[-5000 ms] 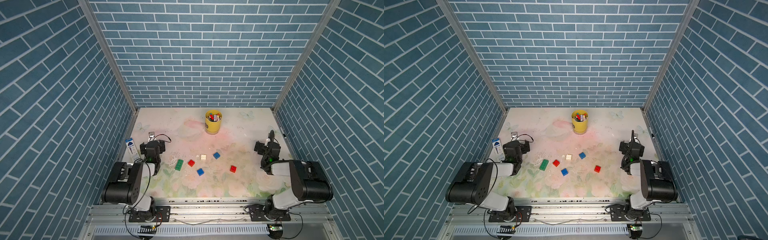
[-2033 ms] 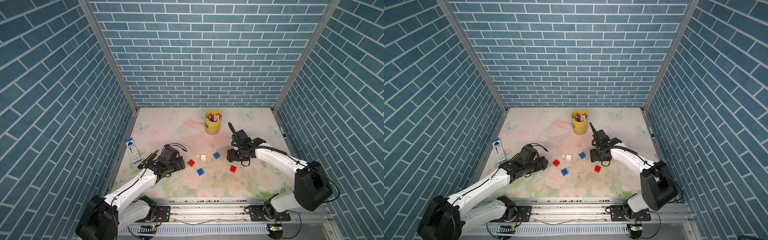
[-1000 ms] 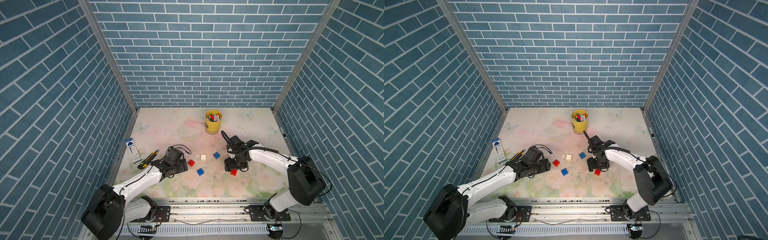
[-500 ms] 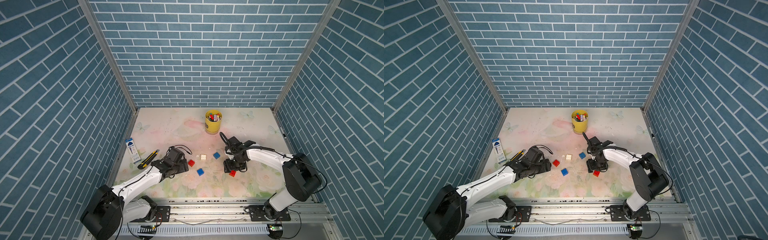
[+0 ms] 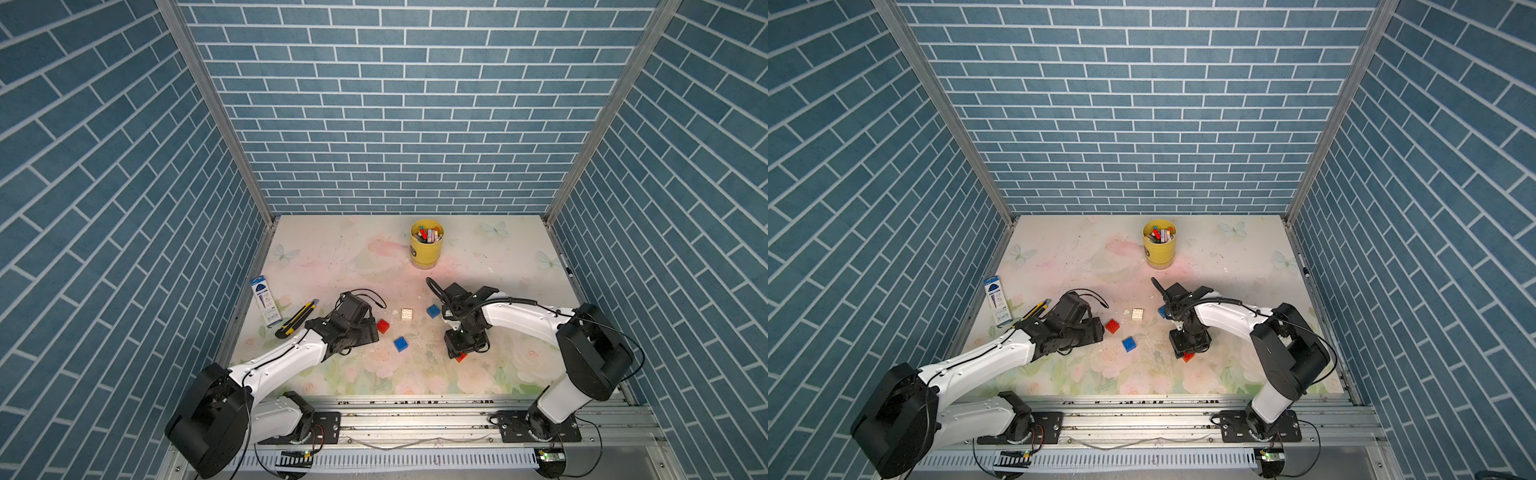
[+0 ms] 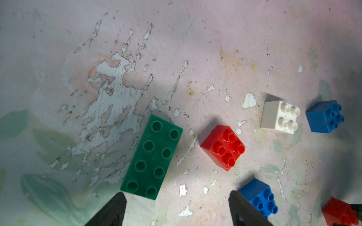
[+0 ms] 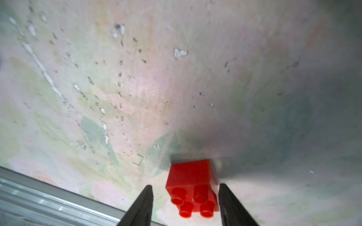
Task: Assemble the letter y with lego
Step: Pick up the lego brick from the center of the board.
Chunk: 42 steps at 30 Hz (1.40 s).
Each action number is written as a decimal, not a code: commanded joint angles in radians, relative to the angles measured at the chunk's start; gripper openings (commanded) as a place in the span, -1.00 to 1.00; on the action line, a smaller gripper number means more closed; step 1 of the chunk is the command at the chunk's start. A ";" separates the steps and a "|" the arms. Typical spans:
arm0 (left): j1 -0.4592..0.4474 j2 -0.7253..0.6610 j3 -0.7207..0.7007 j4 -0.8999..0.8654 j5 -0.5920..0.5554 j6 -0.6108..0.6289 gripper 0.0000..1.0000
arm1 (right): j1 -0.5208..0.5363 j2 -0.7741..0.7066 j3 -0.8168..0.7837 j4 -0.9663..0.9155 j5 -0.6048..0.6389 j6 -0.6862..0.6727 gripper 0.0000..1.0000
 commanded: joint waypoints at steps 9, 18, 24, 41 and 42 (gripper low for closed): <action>-0.010 0.005 0.024 -0.029 -0.029 0.013 0.70 | 0.020 0.011 0.042 -0.056 0.091 0.013 -0.24; -0.015 -0.008 0.045 -0.029 -0.018 0.010 0.70 | 0.002 0.031 0.151 -0.074 0.129 -0.013 -0.27; -0.018 -0.024 0.047 -0.002 0.009 0.008 0.70 | -0.053 0.109 0.297 -0.124 0.095 -0.075 -0.27; -0.024 -0.031 0.028 0.072 0.082 0.029 0.70 | -0.108 0.372 0.640 -0.281 0.031 -0.196 -0.31; -0.024 -0.031 0.028 0.071 0.081 0.031 0.70 | -0.106 0.380 0.648 -0.280 0.025 -0.200 -0.31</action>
